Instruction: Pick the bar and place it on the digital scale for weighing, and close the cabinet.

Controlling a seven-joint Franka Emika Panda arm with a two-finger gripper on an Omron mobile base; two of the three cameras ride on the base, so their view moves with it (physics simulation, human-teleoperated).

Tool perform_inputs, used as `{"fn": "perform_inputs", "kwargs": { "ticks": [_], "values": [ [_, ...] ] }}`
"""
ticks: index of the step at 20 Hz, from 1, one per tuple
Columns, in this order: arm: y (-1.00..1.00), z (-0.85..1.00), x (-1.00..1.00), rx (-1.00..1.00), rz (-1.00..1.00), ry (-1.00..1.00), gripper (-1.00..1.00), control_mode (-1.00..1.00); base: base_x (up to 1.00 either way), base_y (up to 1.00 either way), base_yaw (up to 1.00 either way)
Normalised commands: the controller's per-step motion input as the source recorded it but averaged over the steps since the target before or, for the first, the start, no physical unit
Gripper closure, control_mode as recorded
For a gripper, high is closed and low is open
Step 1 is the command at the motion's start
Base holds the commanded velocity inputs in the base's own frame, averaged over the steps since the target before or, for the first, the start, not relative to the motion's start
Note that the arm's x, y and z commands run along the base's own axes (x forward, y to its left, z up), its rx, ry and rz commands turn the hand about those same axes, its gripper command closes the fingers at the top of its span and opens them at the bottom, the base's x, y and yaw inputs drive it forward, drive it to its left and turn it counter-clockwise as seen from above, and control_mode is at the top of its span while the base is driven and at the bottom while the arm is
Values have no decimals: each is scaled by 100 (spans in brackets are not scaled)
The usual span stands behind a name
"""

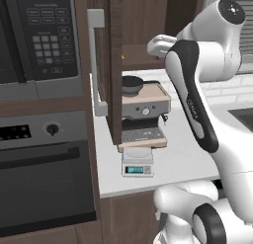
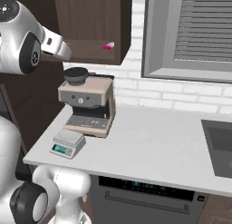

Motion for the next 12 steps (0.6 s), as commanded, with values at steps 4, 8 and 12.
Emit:
{"fn": "perform_inputs", "kwargs": {
  "ticks": [4, 8, 12],
  "values": [
    [19, 0, 33, 0, 0, 4, -100, -100, 0, 0, 0],
    [18, 0, 50, 0, 2, 4, -100, -100, 0, 0, 0],
    [6, 0, 52, 0, 6, 6, -100, -100, 0, 0, 0]
  ]
}}
